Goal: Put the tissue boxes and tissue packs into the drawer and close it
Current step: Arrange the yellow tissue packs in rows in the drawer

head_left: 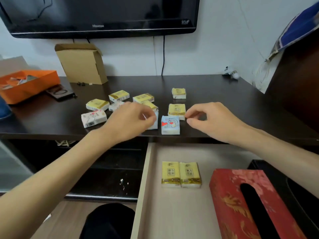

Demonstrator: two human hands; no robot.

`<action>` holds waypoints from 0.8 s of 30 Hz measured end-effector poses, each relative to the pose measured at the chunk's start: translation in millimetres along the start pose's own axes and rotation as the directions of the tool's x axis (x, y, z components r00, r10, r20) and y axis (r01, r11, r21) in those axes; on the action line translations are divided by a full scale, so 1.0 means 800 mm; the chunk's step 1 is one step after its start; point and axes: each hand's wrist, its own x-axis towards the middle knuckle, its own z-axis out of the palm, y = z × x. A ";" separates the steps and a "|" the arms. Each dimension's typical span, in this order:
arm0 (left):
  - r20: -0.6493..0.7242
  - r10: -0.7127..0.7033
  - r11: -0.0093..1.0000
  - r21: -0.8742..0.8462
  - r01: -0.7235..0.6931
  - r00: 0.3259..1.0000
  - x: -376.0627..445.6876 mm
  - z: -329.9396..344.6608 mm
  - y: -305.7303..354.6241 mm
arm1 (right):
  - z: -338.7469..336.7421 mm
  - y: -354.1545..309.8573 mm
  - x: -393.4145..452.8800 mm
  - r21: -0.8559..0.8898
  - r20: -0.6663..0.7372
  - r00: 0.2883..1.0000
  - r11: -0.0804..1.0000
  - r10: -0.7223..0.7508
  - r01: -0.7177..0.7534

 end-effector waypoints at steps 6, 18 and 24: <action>-0.029 -0.113 0.990 0.081 0.115 0.993 0.103 -0.010 -0.056 | 0.019 0.023 0.079 -0.134 0.130 0.991 0.991 0.043 -0.026; 0.221 -0.302 0.939 0.237 0.250 0.927 0.247 0.064 -0.120 | 0.028 0.078 0.132 -0.199 0.154 0.981 0.976 0.119 -0.088; 0.266 -0.211 0.965 0.207 0.158 0.941 0.266 0.084 -0.093 | -0.003 0.113 0.111 -0.213 0.116 0.978 0.966 0.172 -0.144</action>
